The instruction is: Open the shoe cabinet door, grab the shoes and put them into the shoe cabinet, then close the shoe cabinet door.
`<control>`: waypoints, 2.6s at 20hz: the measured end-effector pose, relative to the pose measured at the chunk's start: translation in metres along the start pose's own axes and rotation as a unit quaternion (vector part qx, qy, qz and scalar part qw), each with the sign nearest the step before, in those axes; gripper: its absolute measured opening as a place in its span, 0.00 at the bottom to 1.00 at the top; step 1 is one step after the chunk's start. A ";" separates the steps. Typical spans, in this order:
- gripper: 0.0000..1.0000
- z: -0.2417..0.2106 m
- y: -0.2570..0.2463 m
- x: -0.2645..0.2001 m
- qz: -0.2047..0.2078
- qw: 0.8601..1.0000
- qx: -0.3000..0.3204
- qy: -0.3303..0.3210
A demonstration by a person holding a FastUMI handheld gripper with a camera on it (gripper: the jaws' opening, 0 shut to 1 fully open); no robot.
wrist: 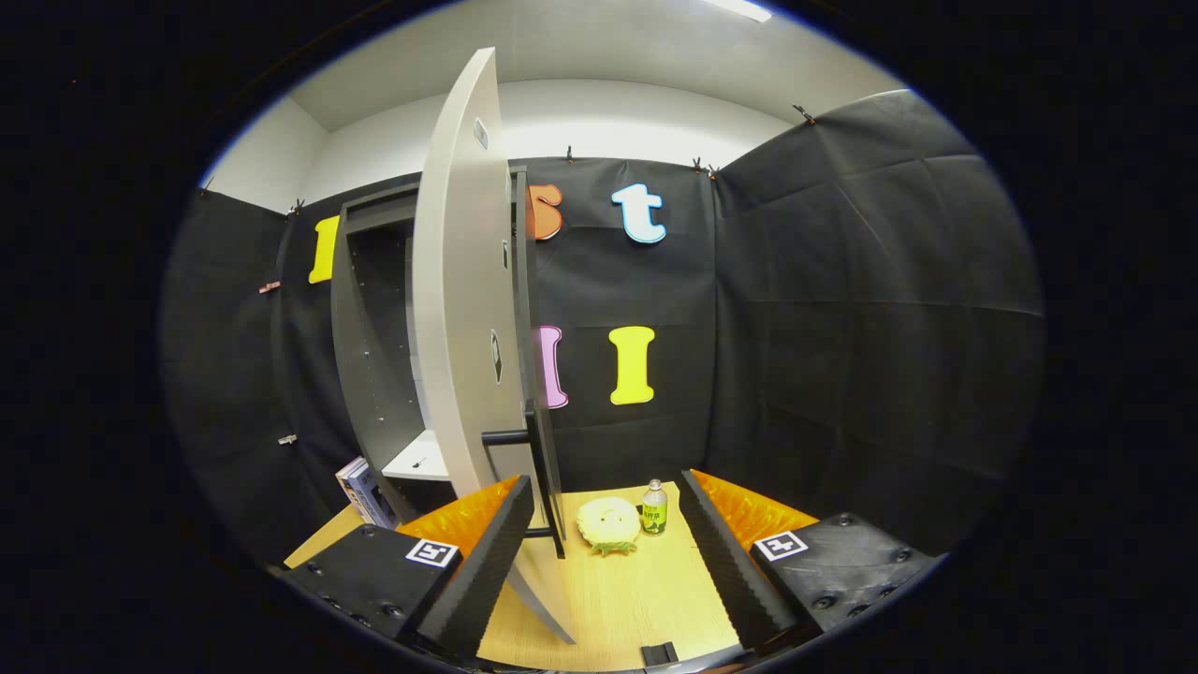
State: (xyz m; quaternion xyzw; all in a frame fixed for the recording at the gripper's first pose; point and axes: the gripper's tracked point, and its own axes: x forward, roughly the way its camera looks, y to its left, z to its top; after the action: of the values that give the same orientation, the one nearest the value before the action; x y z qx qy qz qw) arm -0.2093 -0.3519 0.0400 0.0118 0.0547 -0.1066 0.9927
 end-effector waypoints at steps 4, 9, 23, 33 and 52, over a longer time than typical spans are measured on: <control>0.98 -0.001 0.006 0.015 0.015 1.000 -0.002 0.003; 0.98 -0.002 0.017 0.014 0.017 1.000 -0.004 0.007; 0.98 -0.012 0.110 0.009 0.041 0.999 -0.001 0.018; 0.98 -0.020 0.181 0.030 0.045 0.999 -0.003 0.014; 1.00 -0.047 0.315 0.073 0.110 0.993 -0.015 0.038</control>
State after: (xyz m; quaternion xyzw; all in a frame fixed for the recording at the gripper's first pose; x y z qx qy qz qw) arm -0.0766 -0.0576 -0.0107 0.0068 0.0924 0.0045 0.9957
